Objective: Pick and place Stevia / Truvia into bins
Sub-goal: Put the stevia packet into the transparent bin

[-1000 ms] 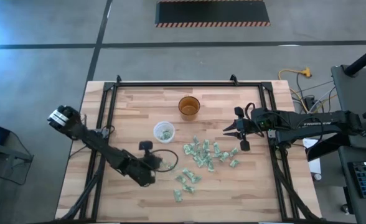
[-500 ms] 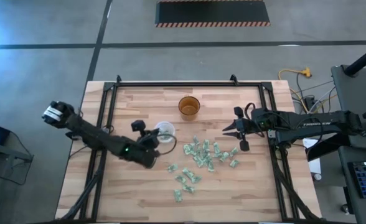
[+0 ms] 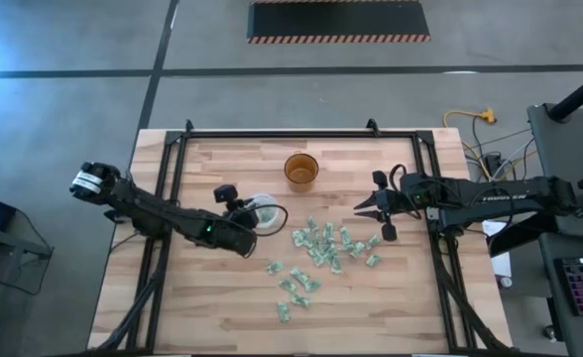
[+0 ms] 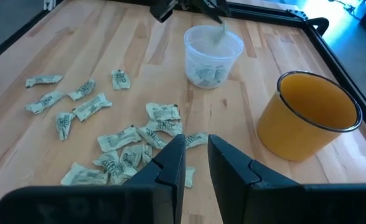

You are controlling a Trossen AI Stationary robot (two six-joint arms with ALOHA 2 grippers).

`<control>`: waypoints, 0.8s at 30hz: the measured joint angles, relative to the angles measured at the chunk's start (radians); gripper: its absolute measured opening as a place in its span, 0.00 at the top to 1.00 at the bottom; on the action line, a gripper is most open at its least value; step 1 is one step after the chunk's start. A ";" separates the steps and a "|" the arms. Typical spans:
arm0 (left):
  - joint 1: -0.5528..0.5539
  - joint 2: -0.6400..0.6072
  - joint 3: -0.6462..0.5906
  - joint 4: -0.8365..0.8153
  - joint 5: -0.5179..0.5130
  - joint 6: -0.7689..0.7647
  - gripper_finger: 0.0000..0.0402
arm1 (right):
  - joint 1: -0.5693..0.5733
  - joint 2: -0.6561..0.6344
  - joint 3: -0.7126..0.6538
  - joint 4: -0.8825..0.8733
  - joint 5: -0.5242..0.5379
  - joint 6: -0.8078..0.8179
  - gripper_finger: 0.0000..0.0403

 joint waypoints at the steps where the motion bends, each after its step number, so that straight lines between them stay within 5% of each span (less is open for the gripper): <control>1: 0.000 0.000 0.000 0.000 0.000 0.000 0.77 | 0.000 0.000 -0.001 0.000 -0.001 0.001 0.85; 9: -0.014 -0.036 0.003 0.000 0.014 -0.002 0.56 | 0.000 0.013 -0.041 -0.064 -0.035 0.101 0.85; 17: -0.067 -0.113 0.019 0.003 0.201 -0.044 0.54 | 0.027 0.108 -0.116 -0.122 -0.053 0.256 0.85; 24: -0.125 -0.140 0.006 0.000 0.230 -0.049 0.54 | 0.045 0.151 -0.137 -0.127 -0.082 0.268 0.85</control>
